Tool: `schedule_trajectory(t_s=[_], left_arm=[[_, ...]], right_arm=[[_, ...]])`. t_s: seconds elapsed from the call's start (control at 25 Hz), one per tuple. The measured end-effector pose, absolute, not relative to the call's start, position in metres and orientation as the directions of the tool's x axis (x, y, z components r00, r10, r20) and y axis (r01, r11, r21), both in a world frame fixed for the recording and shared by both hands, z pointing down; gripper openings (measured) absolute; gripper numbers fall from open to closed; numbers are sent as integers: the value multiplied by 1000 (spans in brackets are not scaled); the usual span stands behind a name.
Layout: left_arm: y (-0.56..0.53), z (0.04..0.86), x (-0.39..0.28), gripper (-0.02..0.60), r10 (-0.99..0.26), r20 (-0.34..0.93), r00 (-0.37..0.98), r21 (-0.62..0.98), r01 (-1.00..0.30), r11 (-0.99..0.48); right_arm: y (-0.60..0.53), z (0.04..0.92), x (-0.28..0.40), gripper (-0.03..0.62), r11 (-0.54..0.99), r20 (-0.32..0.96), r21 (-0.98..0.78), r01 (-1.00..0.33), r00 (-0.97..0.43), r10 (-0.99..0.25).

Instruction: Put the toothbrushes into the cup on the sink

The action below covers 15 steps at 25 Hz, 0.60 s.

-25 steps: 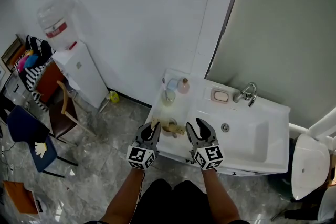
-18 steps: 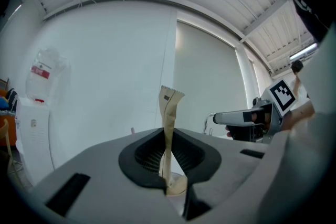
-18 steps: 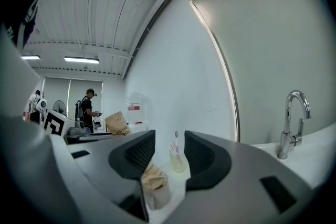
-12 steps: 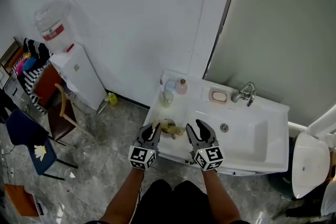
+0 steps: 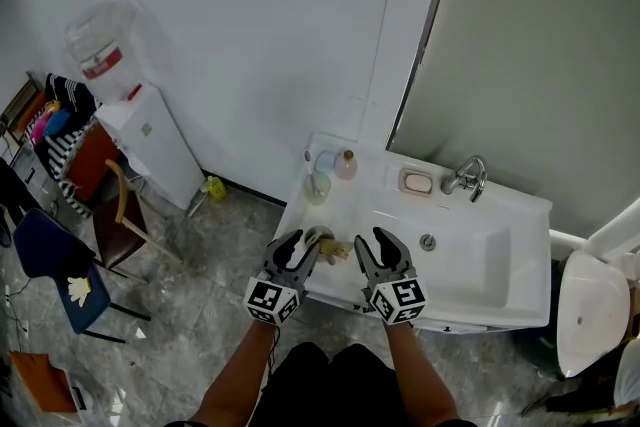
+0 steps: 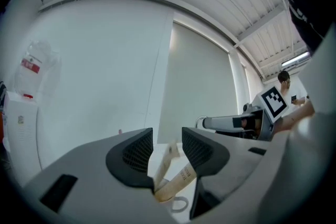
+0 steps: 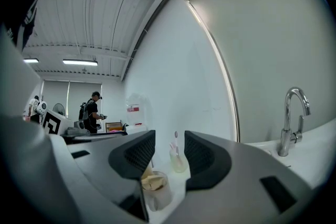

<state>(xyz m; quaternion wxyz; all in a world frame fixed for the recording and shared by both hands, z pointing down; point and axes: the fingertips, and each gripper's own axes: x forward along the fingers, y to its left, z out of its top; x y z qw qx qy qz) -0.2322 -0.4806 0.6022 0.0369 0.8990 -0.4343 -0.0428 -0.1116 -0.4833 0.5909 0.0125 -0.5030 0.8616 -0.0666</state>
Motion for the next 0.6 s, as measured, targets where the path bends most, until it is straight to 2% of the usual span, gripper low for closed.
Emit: schedule_trajectory(t_s=[0.12, 0.6], left_arm=[[-477, 585, -233, 190, -778, -91, 622, 110, -770, -629], [-466, 491, -239, 192, -800, -152, 581, 120, -792, -598]], right_arm=[[-484, 589, -110, 184, 485, 46, -137, -864, -494, -868], [-472, 519, -99, 184, 483, 34, -135, -865, -491, -870]])
